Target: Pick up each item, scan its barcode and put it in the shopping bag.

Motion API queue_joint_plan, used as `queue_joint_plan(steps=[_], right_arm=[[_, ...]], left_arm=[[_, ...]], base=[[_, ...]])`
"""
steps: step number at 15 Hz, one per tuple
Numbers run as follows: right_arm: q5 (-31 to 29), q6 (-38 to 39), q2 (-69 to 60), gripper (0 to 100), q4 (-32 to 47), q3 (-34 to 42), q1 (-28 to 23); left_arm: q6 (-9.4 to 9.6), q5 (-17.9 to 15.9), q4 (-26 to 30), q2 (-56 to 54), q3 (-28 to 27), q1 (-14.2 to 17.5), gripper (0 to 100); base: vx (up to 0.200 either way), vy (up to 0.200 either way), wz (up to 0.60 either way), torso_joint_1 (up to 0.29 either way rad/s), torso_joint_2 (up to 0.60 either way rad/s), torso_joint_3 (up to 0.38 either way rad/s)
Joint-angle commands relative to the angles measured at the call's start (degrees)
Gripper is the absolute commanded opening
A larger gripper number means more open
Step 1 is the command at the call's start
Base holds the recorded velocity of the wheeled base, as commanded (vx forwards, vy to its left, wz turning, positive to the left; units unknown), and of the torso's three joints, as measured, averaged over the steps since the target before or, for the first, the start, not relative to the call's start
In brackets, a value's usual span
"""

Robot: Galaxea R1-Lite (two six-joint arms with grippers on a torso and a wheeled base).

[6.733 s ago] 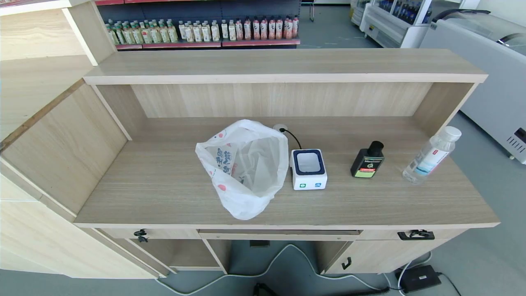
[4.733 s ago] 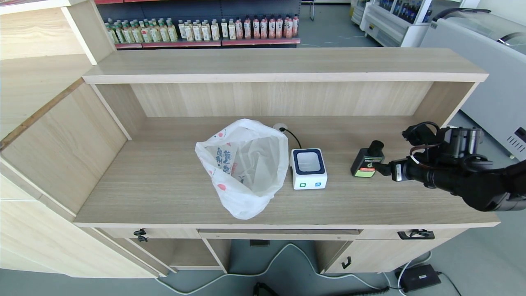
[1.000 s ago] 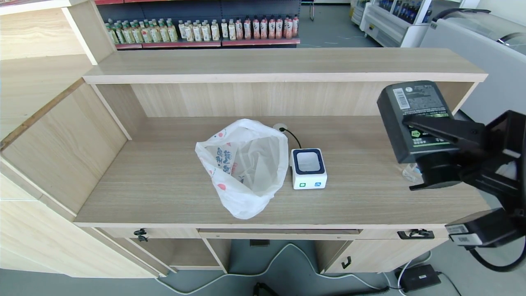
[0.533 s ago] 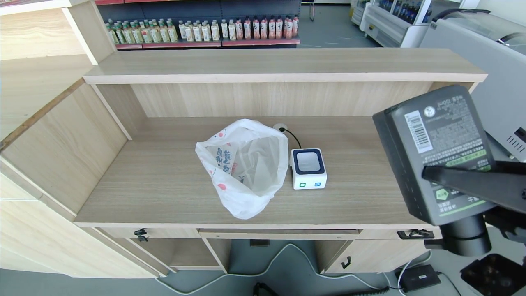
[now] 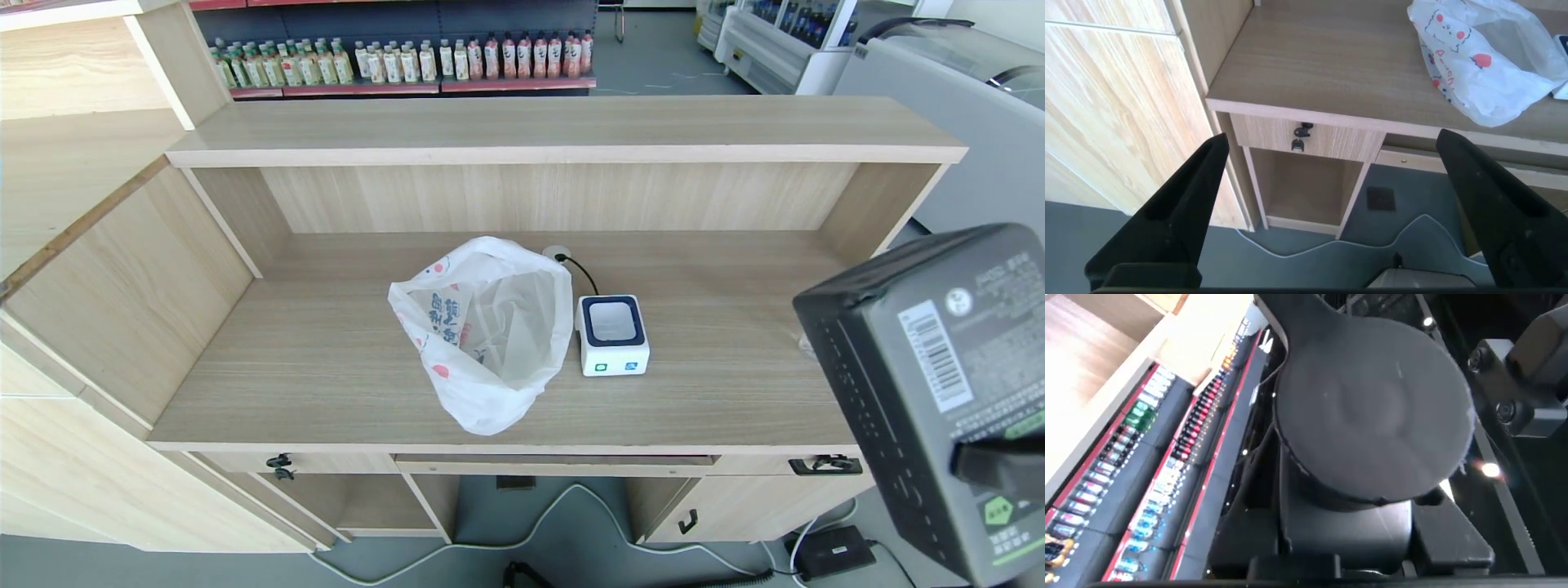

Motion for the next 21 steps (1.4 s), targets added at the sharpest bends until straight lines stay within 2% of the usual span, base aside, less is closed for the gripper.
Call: queue_joint_plan(steps=[1,4,12,21], right_arm=[[0.0,0.05,0.28,0,0.04,0.25,1.97],[0.0,0.66,1.51,0,0.56,0.08,5.4],[0.61,0.49,2.21,0,1.79,0.08,8.12],[0.96,0.57,3.18,0,1.79,-0.36,8.3]], left_arm=[[-0.03,0.03,-0.03,-0.02,-0.06,0.01,100],[-0.03,0.03,-0.03,-0.02,0.02,0.01,100],[-0.03,0.03,-0.03,-0.02,-0.06,0.01,100],[-0.03,0.03,-0.03,-0.02,0.02,0.01,100]], base=[[0.0,0.0,0.0,0.0,0.0,0.0],[0.0,0.0,0.0,0.0,0.0,0.0],[0.0,0.0,0.0,0.0,0.0,0.0],[0.0,0.0,0.0,0.0,0.0,0.0]])
